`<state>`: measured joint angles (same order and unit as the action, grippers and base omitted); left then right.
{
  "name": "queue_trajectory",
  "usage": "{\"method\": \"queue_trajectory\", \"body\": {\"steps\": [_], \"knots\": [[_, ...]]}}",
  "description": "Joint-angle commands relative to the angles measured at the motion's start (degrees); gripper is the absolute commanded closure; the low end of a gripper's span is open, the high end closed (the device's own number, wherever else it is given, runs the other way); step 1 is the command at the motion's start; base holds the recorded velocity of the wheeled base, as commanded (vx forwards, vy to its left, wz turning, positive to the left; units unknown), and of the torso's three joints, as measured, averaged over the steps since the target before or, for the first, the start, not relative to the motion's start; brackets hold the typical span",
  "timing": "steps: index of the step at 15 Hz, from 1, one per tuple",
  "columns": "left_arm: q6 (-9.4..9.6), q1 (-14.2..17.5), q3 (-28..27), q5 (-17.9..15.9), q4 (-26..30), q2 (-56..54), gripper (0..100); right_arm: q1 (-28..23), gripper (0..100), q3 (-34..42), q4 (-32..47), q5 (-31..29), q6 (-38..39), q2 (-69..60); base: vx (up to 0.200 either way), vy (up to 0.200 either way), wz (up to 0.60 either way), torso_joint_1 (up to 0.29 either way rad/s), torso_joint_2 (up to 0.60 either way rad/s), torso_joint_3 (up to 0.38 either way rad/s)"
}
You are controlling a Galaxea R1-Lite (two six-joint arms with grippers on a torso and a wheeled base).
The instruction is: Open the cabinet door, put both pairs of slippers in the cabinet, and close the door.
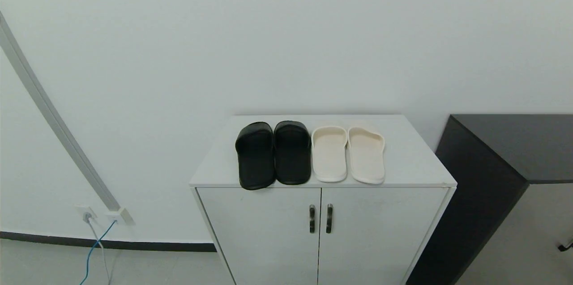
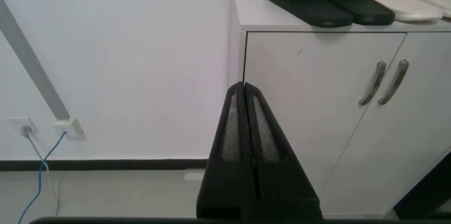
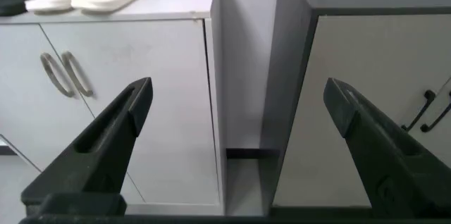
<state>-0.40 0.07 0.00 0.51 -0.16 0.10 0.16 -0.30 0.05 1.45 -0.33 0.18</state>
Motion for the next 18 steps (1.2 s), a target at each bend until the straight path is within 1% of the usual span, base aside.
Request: {"method": "queue_trajectory", "body": {"steps": [1, 2, 3, 4, 5, 7, 9, 10, 11, 12, 14, 16, 18], "knots": [[-0.04, 0.0, 0.0, 0.0, 0.0, 0.0, 100, 0.1, 0, -5.1, -0.1, 0.1, 1.1, 4.3, 0.000, 0.000, 0.00, 0.000, 0.00, 0.000], [-0.04, 0.0, 0.0, 0.0, 0.0, 0.0, 100, 0.5, 0, -8.0, 0.4, 0.6, 1.5, 7.9, 0.000, 0.000, 0.00, 0.000, 0.00, 0.000], [-0.04, 0.0, 0.0, 0.0, 0.0, 0.0, 100, 0.5, 0, -8.2, 0.0, 1.7, 0.9, 10.8, 0.000, 0.000, 0.00, 0.000, 0.00, 0.000], [-0.04, 0.0, 0.0, 0.0, 0.0, 0.0, 100, 0.5, 0, -9.0, -1.2, 4.4, 0.4, 17.0, 0.000, 0.000, 0.00, 0.000, 0.00, 0.000], [-0.04, 0.0, 0.0, 0.0, 0.0, 0.0, 100, 0.7, 0, -9.2, -3.0, 5.5, 0.5, 22.1, 0.000, 0.000, 0.00, 0.000, 0.00, 0.000], [0.05, 0.0, 0.0, 0.0, 0.0, 0.0, 100, 2.0, 0, -10.2, -9.1, 7.8, 0.4, 32.2, 0.000, 0.000, 0.00, 0.000, 0.00, 0.000], [0.05, 0.0, 0.0, 0.0, 0.0, 0.0, 100, 5.2, 0, -12.4, -15.1, 7.8, 2.5, 43.1, 0.000, 0.000, 0.00, 0.000, 0.00, 0.000], [0.05, 0.0, 0.0, 0.0, 0.0, 0.0, 100, 6.2, 0, -13.1, -16.4, 7.7, 3.3, 45.2, 0.000, 0.000, 0.00, 0.000, 0.00, 0.000], [0.05, 0.0, 0.0, 0.0, 0.0, 0.0, 100, 9.6, 0, -14.5, -19.9, 7.0, 4.5, 51.7, 0.000, 0.000, 0.00, 0.000, 0.00, 0.000], [0.05, 0.0, 0.0, 0.0, 0.0, 0.0, 100, 10.9, 0, -15.5, -21.2, 6.3, 4.7, 55.0, 0.000, 0.000, 0.00, 0.000, 0.00, 0.000], [0.05, 0.0, 0.0, -0.1, 0.0, 0.0, 100, 15.9, 0, -18.3, -23.6, 3.0, 5.5, 61.3, 0.000, 0.000, 0.00, 0.000, 0.00, 0.000], [0.05, 0.0, 0.0, -0.1, 0.0, 0.0, 100, 24.1, 0, -22.6, -24.3, -3.6, 9.3, 66.9, 0.000, 0.000, 0.00, 0.000, 0.00, 0.000], [0.05, 0.0, 0.0, -0.1, 0.0, 0.0, 100, 31.2, 0, -27.5, -25.0, -10.0, 12.5, 73.3, 0.000, 0.000, 0.00, 0.000, 0.00, 0.000]]}}
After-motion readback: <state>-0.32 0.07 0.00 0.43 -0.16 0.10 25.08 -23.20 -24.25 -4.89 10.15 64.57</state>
